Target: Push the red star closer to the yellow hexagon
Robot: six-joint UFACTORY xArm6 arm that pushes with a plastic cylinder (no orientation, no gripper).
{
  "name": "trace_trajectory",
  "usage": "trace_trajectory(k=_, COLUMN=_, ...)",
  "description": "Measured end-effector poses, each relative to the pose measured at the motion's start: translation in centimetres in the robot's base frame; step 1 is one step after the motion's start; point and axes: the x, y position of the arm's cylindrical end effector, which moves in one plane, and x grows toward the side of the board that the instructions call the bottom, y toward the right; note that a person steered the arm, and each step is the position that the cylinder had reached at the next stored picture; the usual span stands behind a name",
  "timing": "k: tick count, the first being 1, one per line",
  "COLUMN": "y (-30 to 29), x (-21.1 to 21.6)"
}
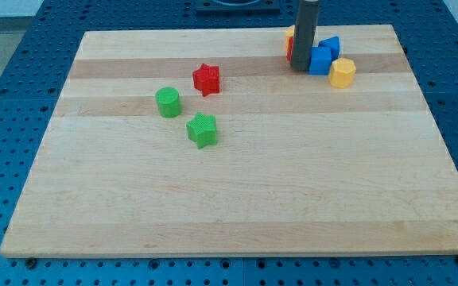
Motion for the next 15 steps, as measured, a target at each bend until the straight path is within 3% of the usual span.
trace_trajectory(k=2, y=-2.0, x=0.5)
trace_trajectory(k=6, y=-14.3, x=10.2)
trace_trajectory(k=7, y=-17.4, x=10.8)
trace_trajectory(k=9, y=-20.0, x=3.6)
trace_trajectory(k=10, y=-19.6, x=3.6)
trace_trajectory(k=15, y=-2.2, x=4.2)
